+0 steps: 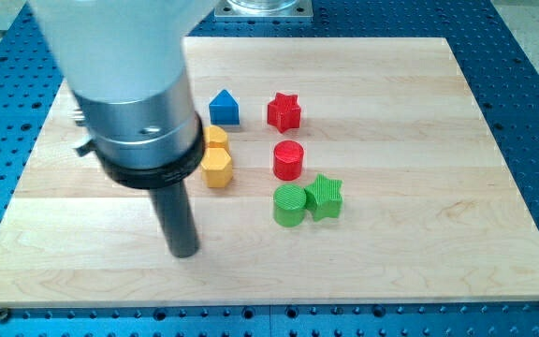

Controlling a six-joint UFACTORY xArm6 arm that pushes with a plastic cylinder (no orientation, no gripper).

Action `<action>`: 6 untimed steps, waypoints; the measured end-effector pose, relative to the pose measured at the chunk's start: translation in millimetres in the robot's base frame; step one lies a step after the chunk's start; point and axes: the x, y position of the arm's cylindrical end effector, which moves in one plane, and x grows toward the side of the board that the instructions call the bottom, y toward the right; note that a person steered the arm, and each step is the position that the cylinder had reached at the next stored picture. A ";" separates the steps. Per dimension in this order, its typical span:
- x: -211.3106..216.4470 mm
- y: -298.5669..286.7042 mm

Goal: Place your hand to the left of the green circle

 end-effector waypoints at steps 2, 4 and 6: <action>-3.0 28.7; -14.0 42.8; -24.1 40.4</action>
